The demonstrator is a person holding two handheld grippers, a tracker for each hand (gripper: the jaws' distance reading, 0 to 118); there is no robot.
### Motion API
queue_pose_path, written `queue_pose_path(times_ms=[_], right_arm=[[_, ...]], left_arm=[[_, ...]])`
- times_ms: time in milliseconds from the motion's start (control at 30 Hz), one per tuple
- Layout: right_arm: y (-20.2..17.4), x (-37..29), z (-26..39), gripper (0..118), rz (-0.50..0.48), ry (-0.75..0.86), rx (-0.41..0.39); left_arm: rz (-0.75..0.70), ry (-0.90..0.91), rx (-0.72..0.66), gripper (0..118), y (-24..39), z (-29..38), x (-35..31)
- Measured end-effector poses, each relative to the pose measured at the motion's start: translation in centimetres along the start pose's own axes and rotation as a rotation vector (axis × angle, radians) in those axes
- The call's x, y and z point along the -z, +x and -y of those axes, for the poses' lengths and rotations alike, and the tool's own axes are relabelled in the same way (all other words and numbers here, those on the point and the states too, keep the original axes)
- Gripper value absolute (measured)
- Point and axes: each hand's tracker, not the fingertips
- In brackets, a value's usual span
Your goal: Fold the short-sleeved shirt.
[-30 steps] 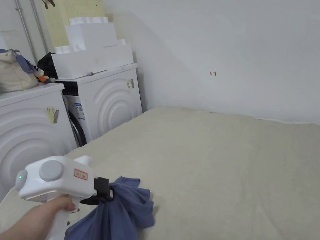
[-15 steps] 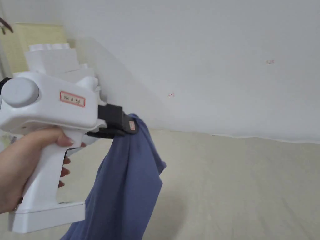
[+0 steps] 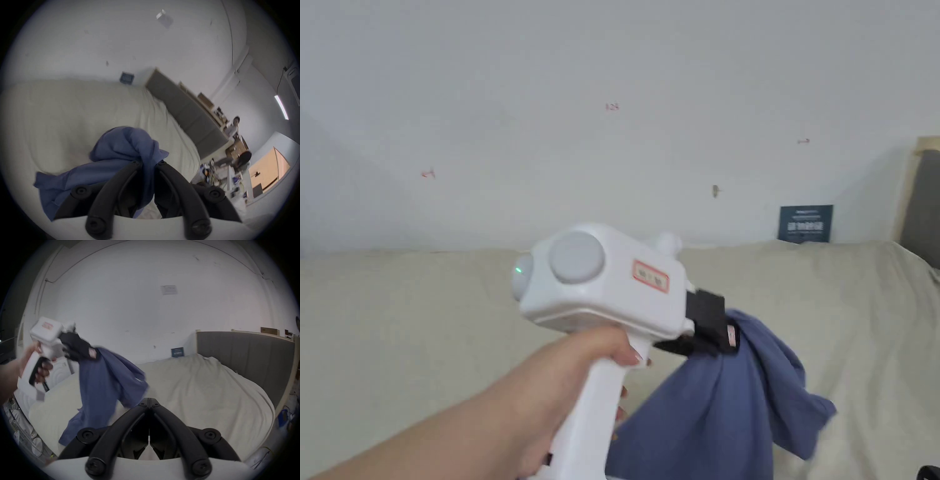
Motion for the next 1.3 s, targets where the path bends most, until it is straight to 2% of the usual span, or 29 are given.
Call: queue_pose_path(times_ms=[33,100,167,233,267,400,433,500,633,667,733,767,800,833,867,900,967,1033,1067,1167,1233,1300], right_arm=[[0.7,0.0,0.3,0,0.009,-0.008,0.011],[1.8,-0.1,0.9,0,0.031,-0.025,0.031],[2.5,-0.1,1.6,0,0.044,-0.048,0.041],[2.8,-0.1,2.0,0,0.047,-0.061,0.050],[2.8,-0.1,2.2,0,0.046,-0.067,0.058],[2.4,0.1,2.4,0,0.030,-0.085,0.073],[2.1,0.1,2.4,0,0.027,-0.086,0.073],[1.5,-0.1,2.0,0,0.014,-0.083,0.072],[0.5,-0.8,1.0,0,-0.015,-0.065,0.067],[0.2,-1.1,0.8,0,-0.018,-0.058,0.059],[-0.3,-1.6,0.3,0,-0.022,-0.036,0.040],[-0.6,-1.8,0.2,0,-0.023,-0.020,0.032],[-0.9,-2.0,0.0,0,-0.022,-0.006,0.027],[-1.1,-2.3,-0.1,0,-0.017,0.008,0.025],[-1.4,-2.6,-0.3,0,-0.016,0.020,0.026],[-1.7,-2.8,-0.4,0,-0.017,0.028,0.028],[-2.2,-3.3,-0.6,0,-0.026,0.044,0.028],[-2.8,-3.8,-0.5,0,-0.030,0.065,0.017],[-3.1,-4.1,-0.4,0,-0.026,0.082,0.006],[-3.8,-4.8,-0.1,0,-0.018,0.121,-0.010],[-4.0,-4.9,-0.2,0,-0.020,0.121,-0.010],[-4.1,-4.8,-0.3,0,-0.026,0.111,-0.015]], left_arm=[[-0.019,-0.068,-0.015,14,-0.4,0.9,2.9],[-0.060,-0.216,-0.047,25,-1.7,2.9,7.8],[-0.095,-0.290,-0.109,38,-2.7,5.5,11.0],[-0.093,-0.305,-0.160,90,-3.6,6.9,12.3],[-0.013,-0.278,-0.172,104,-3.6,7.6,11.8],[-0.005,-0.143,-0.177,104,-4.1,7.5,9.2],[-0.046,-0.089,-0.165,104,-4.0,7.5,7.8],[-0.078,0.017,-0.144,104,-4.3,7.4,4.7],[-0.053,0.250,-0.156,104,-4.1,8.2,-4.3],[-0.050,0.327,-0.138,103,-4.1,8.9,-6.9],[-0.147,0.446,-0.043,102,-3.3,10.6,-11.6],[-0.228,0.514,0.015,96,-2.7,11.9,-13.8],[-0.318,0.568,0.042,85,-2.2,13.2,-15.4],[-0.436,0.625,0.071,65,-1.4,14.8,-17.2],[-0.504,0.680,0.095,25,-1.1,16.3,-18.5],[-0.539,0.694,0.094,4,-0.9,17.5,-19.5],[-0.595,0.752,0.072,4,-1.0,20.8,-21.2],[-0.535,0.824,-0.014,4,-1.5,23.8,-23.0],[-0.558,0.850,-0.051,4,-1.7,25.2,-23.6],[-0.777,0.871,-0.061,1,-1.6,28.2,-24.5],[-0.756,0.929,-0.101,1,-2.1,29.4,-25.1],[-0.698,0.910,-0.124,1,-2.7,29.5,-25.7]])
